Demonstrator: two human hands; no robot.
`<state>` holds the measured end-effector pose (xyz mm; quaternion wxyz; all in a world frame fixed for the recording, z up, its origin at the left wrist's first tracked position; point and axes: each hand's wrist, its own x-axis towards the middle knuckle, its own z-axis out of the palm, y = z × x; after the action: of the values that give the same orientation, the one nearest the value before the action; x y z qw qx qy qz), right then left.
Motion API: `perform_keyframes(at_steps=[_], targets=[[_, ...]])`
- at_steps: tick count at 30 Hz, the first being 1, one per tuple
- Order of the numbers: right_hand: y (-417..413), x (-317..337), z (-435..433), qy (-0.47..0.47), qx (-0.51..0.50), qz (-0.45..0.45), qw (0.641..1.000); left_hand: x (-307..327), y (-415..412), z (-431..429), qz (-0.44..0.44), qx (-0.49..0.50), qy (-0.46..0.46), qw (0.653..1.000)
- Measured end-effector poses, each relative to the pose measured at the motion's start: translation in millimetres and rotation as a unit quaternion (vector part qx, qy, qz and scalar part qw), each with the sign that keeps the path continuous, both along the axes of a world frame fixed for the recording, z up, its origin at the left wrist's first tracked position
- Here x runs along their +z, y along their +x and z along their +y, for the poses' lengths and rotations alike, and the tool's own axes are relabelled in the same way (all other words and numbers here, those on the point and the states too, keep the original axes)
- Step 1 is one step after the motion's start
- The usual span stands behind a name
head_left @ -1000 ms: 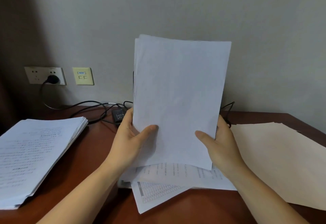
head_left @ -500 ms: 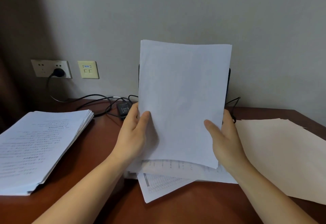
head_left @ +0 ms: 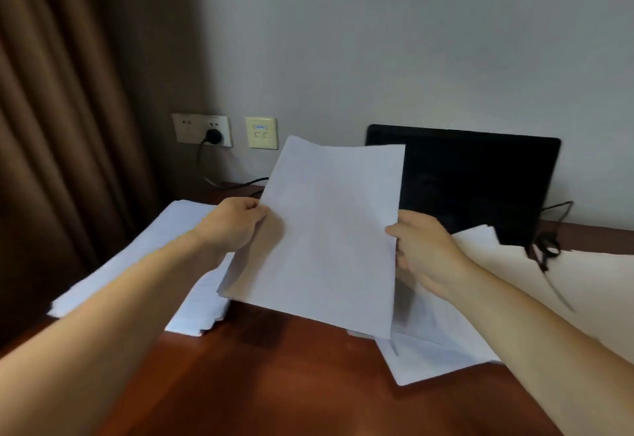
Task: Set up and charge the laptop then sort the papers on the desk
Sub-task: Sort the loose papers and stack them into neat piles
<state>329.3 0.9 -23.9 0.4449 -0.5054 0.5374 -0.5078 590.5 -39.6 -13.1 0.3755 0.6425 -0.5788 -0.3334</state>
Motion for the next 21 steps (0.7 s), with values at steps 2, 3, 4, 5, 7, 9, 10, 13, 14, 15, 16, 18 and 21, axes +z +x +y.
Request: perform_keyframes(at_steps=[2,3,4,5,7,9,10,13,14,15,16,18,21], targets=[[30,-4,-12,0.029,0.026,-0.005,0.999,4,36,-1,-0.038,0.025,0.025,0.999],[45,-7,-18,0.039,0.036,-0.007,0.999,5,53,-2,-0.049,0.041,0.036,0.997],[58,-10,-24,0.046,0.042,-0.010,0.998,6,68,-4,-0.058,0.055,0.040,0.996],[73,-13,-31,0.052,0.049,-0.010,0.997,6,84,-4,-0.067,0.072,0.044,0.994],[102,-18,-40,0.062,0.070,-0.011,0.996,5,115,-6,-0.091,0.105,0.039,0.990],[127,-20,-47,0.073,0.091,-0.018,0.993,1,141,-10,-0.112,0.130,0.043,0.984],[137,-21,-50,0.077,0.099,-0.017,0.992,-2,152,-13,-0.124,0.139,0.042,0.982],[162,-22,-56,0.079,0.111,0.006,0.991,-5,172,-18,-0.183,0.137,0.058,0.972],[168,-22,-57,0.078,0.110,0.021,0.991,-7,176,-21,-0.193,0.141,0.060,0.969],[173,-23,-59,0.079,0.108,0.039,0.990,-10,181,-24,-0.196,0.149,0.063,0.967],[176,-25,-61,0.080,0.105,0.062,0.989,-14,184,-26,-0.201,0.157,0.062,0.965],[181,-31,-68,0.074,0.097,0.121,0.985,-24,185,-24,-0.210,0.168,0.060,0.961],[179,-36,-77,0.045,0.077,0.222,0.971,-35,175,-23,-0.239,0.199,0.037,0.950]])
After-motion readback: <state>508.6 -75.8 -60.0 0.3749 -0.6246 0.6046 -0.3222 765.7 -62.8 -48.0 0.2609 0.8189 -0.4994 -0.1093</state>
